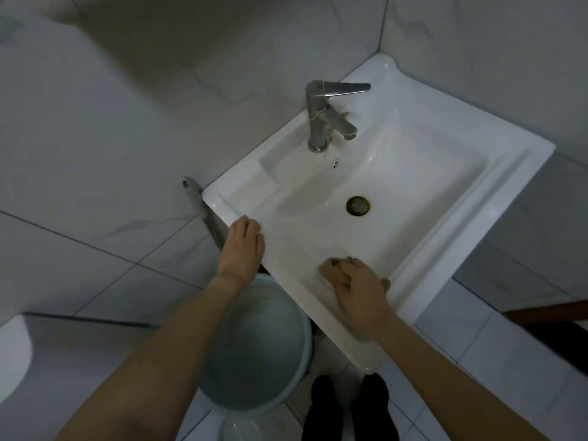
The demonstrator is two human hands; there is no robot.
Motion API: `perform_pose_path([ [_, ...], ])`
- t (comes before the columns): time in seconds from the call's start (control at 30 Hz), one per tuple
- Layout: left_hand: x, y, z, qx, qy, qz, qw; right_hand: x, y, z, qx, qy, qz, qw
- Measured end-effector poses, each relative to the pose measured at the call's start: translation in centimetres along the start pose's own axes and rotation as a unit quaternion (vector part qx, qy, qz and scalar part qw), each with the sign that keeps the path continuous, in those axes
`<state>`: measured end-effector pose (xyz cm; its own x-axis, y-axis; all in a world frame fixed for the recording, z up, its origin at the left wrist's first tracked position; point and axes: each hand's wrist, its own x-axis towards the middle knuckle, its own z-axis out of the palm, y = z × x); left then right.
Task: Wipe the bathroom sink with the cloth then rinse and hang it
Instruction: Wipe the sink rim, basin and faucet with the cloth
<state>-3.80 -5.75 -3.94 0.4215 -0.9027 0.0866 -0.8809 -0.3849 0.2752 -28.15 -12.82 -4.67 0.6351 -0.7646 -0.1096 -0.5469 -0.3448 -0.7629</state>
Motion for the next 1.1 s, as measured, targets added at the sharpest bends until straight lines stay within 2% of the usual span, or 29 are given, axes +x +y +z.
perform_pose_path([
  [0.07,0.0,-0.5,0.2,0.01,0.017,0.069,0.997,2.8,-0.1,0.2,0.029,0.016,0.095,0.995],
  [0.17,0.3,-1.2,0.1,-0.007,0.009,0.047,0.999,5.1,-0.1,-0.7,0.196,0.053,0.205,0.958],
  [0.27,0.4,-0.8,0.0,-0.019,-0.012,-0.002,1.0,4.4,-1.5,-3.0,0.396,0.092,0.249,0.879],
  [0.37,0.7,-0.4,-0.9,-0.039,-0.05,-0.018,0.998,2.3,-2.5,-5.2,0.467,0.09,0.254,0.842],
  [0.5,0.1,1.8,-3.6,-0.127,-0.078,-0.065,0.987,-1.7,-4.1,-8.7,0.494,0.109,0.259,0.822],
  [0.6,-2.9,5.0,-5.9,-0.209,-0.01,-0.067,0.976,-5.3,-4.9,-11.1,0.47,0.126,0.25,0.837],
  [0.67,-6.0,7.3,-6.7,-0.242,0.002,-0.074,0.967,-7.8,-5.0,-12.6,0.45,0.14,0.249,0.846],
  [0.87,-16.2,14.4,-4.5,-0.304,-0.118,-0.146,0.934,-13.3,-0.5,-14.6,0.401,0.151,0.309,0.849],
  [0.97,-19.4,16.2,-1.8,-0.312,-0.143,-0.212,0.915,-14.5,3.0,-16.1,0.41,0.148,0.349,0.83],
  [1.03,-21.3,17.3,0.0,-0.313,-0.138,-0.285,0.895,-14.4,5.7,-17.6,0.421,0.136,0.354,0.824],
  [1.1,-22.9,19.1,1.5,-0.328,-0.15,-0.381,0.852,-13.9,8.3,-19.7,0.423,0.115,0.366,0.821],
])
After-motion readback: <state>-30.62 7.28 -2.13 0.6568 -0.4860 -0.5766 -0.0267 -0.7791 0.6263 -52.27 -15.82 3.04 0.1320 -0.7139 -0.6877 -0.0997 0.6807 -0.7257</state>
